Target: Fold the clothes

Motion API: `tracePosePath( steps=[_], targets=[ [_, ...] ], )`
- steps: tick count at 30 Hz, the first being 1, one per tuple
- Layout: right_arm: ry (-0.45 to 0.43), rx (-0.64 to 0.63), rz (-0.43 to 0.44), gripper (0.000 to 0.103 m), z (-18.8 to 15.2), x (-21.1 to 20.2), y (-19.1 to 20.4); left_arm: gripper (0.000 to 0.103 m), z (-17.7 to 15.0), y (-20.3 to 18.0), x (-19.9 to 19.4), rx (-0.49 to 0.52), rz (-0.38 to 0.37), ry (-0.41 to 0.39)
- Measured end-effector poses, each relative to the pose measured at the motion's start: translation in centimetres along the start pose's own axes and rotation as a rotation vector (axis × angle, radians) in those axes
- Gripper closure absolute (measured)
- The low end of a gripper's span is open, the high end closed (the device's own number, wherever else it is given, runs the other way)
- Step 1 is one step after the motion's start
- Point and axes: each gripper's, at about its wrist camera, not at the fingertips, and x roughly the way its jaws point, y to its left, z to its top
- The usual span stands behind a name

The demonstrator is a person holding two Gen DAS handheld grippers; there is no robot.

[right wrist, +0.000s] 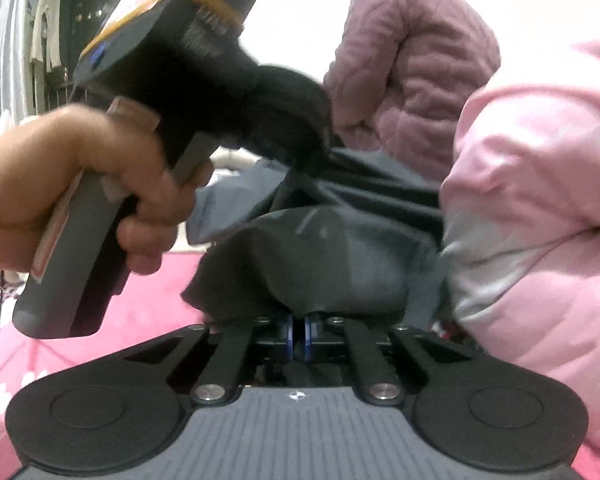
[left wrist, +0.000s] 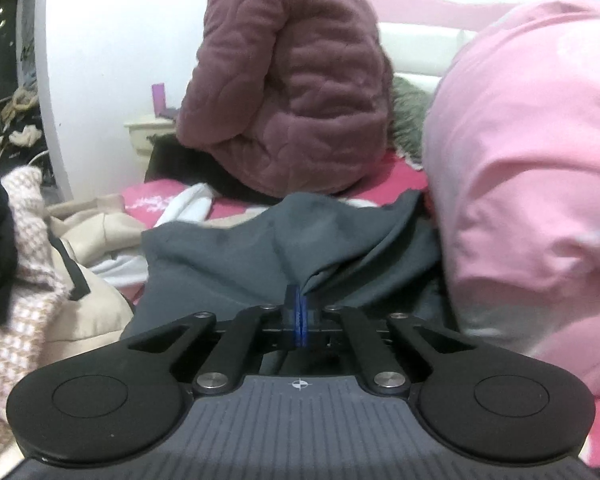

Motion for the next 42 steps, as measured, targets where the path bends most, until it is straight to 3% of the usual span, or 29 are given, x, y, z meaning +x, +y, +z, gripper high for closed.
tracePosePath(
  steps=[12, 17, 23, 29, 37, 39, 41, 42],
  targets=[
    [-0.130, 0.021, 0.064, 0.099, 1.9, -11.8, 0.3, 0.103, 0.6, 0.2, -13.1, 0.067, 0.027, -0.054],
    [-0.156, 0.036, 0.148, 0.099, 1.5, -16.8, 1.3, 0.103, -1.3, 0.5, -19.7, 0.089, 0.034, -0.020],
    [-0.103, 0.003, 0.281, 0.099, -0.1, -20.8, 3.5, 0.103, -5.5, 1.7, -25.8, 0.056, 0.081, 0.049],
    [0.028, -0.027, 0.408, 0.099, -3.1, -24.6, 6.2, 0.103, -10.1, 3.7, -30.8, 0.002, 0.153, 0.133],
    [0.345, -0.042, 0.544, 0.098, -6.9, -24.4, 7.9, 0.103, -17.1, 6.8, -33.2, -0.054, 0.258, 0.309],
    [0.422, -0.036, 0.557, 0.091, -7.7, -23.9, 7.8, 0.101, -18.8, 7.1, -32.9, -0.053, 0.232, 0.380],
    [0.521, -0.042, 0.576, 0.074, -8.4, -23.2, 7.8, 0.095, -19.9, 6.9, -32.9, -0.024, 0.179, 0.425],
    [0.562, -0.041, 0.585, 0.060, -8.8, -23.2, 7.8, 0.089, -19.8, 6.9, -33.2, -0.018, 0.160, 0.421]
  ],
)
